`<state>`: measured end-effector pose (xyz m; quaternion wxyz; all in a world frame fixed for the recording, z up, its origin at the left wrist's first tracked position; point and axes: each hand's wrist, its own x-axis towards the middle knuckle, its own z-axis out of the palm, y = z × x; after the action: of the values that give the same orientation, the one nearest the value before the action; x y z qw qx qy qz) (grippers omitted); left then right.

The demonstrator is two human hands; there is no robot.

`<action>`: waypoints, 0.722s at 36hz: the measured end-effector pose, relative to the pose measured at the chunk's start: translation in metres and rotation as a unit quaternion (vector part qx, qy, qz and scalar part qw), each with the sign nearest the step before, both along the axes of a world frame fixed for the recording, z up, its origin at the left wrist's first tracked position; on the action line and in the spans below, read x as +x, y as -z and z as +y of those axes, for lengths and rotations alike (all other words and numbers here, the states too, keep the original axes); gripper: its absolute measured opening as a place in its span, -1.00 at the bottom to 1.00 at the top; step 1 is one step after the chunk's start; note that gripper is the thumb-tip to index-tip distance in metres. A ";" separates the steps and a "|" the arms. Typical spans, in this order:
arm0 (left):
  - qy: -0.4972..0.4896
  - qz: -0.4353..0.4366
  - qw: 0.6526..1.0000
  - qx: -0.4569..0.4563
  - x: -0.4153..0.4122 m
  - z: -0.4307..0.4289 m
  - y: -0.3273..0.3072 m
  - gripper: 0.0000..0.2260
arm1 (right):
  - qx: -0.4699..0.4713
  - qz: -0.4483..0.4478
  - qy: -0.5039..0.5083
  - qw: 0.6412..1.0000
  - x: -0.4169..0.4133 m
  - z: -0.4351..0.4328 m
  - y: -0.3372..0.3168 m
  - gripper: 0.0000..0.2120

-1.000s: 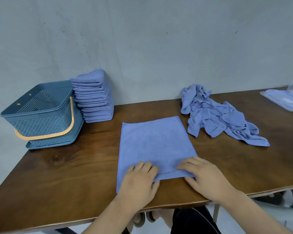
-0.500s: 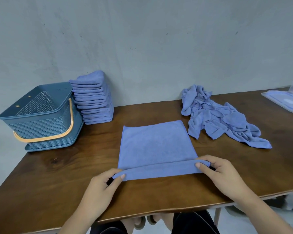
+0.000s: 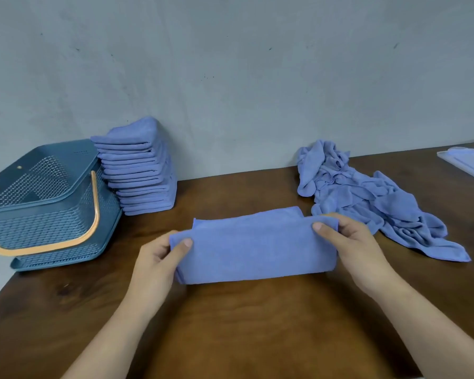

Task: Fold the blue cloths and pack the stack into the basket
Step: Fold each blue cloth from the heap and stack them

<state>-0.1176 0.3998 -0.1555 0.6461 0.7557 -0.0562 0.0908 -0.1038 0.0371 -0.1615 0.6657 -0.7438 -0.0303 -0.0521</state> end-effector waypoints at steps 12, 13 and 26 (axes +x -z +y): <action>-0.136 0.183 0.968 0.108 0.103 -0.017 0.033 -0.76 | -0.167 0.063 0.082 0.981 0.107 0.019 0.044 -0.56; -0.138 0.167 0.969 0.120 0.101 -0.018 0.036 -0.73 | -0.182 0.050 0.077 0.979 0.106 0.017 0.047 -0.58; -0.109 0.113 0.965 0.209 0.103 -0.012 0.059 -0.68 | -0.297 -0.002 0.090 0.951 0.117 0.016 0.063 -0.68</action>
<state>-0.0146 0.3880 -0.2148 0.4623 0.8808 0.0821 0.0606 0.0135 0.0533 -0.2245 0.4070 -0.9075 0.0211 -0.1017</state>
